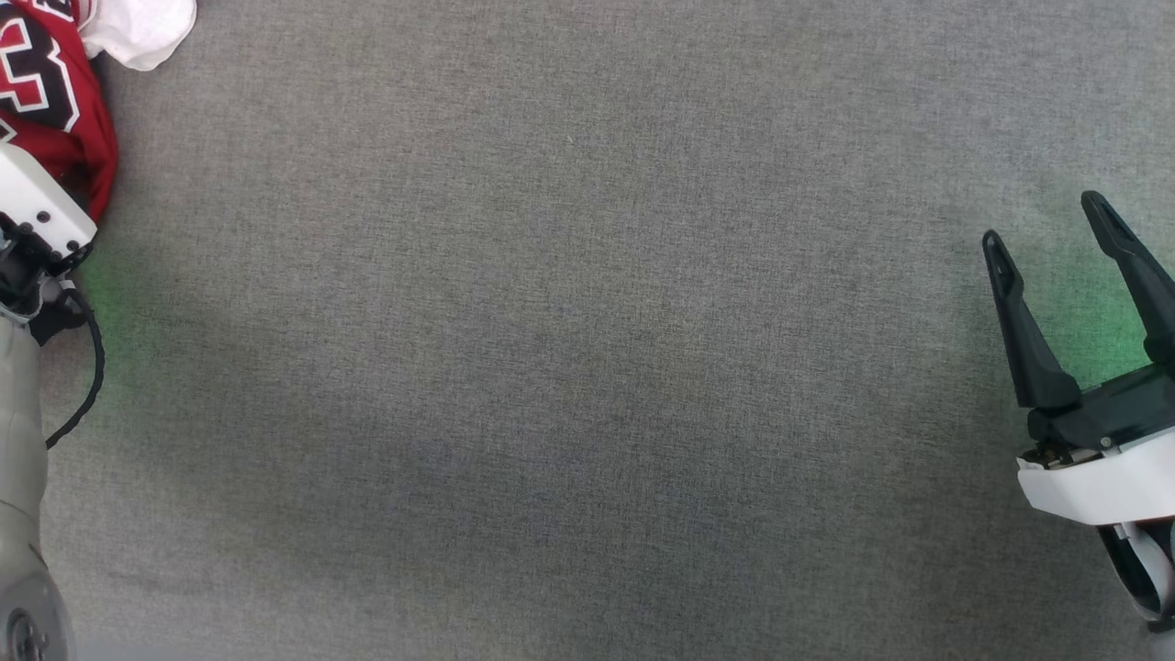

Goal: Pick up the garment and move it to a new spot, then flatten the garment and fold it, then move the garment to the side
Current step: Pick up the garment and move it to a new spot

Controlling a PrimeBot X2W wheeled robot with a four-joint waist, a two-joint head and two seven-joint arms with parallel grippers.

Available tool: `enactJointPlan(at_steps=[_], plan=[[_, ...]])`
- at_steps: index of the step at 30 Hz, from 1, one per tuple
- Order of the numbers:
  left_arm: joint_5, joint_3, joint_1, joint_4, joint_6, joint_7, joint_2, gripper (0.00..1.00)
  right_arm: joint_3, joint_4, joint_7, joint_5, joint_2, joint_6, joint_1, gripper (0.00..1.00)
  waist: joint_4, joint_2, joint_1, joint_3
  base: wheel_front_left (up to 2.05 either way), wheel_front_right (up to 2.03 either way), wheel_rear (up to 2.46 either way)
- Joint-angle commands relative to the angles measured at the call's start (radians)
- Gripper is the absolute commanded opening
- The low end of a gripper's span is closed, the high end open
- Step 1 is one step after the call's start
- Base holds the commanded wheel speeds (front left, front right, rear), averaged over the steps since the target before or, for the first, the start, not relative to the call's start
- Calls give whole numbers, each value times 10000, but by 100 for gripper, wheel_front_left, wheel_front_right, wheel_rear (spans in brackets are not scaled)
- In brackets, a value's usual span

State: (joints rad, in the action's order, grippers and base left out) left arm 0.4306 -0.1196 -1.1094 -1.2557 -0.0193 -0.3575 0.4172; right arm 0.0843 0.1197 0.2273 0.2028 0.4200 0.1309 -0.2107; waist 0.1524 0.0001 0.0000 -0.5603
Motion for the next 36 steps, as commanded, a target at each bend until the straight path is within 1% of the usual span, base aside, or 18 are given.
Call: enactJointPlan(at_steps=[1,2,3,7,11,18,19,22,25,28,36], plan=[[79,106,733,-584,-6,-481,-717,100,-6,43,-50,-22,-34,-3,-70,100,-6,-1,0,0,0,0,0],[102,107,710,-584,-57,-447,-714,29,-21,43,-63,-36,-42,-3,-82,100,-7,-1,0,-3,0,0,0],[115,93,636,-571,-66,-271,-634,0,-53,40,-44,-37,-45,-3,-99,100,-1,-1,0,-3,0,0,0],[-61,175,143,-257,-59,645,-57,0,-134,1,4,-88,-132,-3,-166,100,34,-1,0,65,0,0,0],[-310,365,-356,43,-201,1745,481,0,-245,-137,107,-83,-263,-3,-170,100,118,-1,0,290,0,0,0],[-791,871,-1013,289,-302,3062,940,0,-443,-474,263,-120,-636,-3,28,100,296,-1,0,1039,0,0,0],[-963,1019,-1190,384,-315,3414,1075,0,-478,-546,297,-153,-734,-3,102,100,339,-1,0,1273,0,0,0],[-1189,1257,-1420,546,-374,3869,1215,0,-555,-652,342,-185,-884,-3,174,100,404,-1,0,1639,0,0,0],[-1396,1534,-1671,687,-414,4115,1378,0,-593,-740,374,-206,-1032,-3,299,100,455,-1,0,2027,0,0,0],[-1612,1790,-1914,819,-490,4118,1469,0,-661,-810,369,-196,-1169,-3,415,100,506,-1,0,2385,0,0,0],[-1943,2457,-2534,1563,-783,3889,1439,0,-820,-793,385,-256,-1579,-3,730,100,579,-1,0,3215,0,0,0]])
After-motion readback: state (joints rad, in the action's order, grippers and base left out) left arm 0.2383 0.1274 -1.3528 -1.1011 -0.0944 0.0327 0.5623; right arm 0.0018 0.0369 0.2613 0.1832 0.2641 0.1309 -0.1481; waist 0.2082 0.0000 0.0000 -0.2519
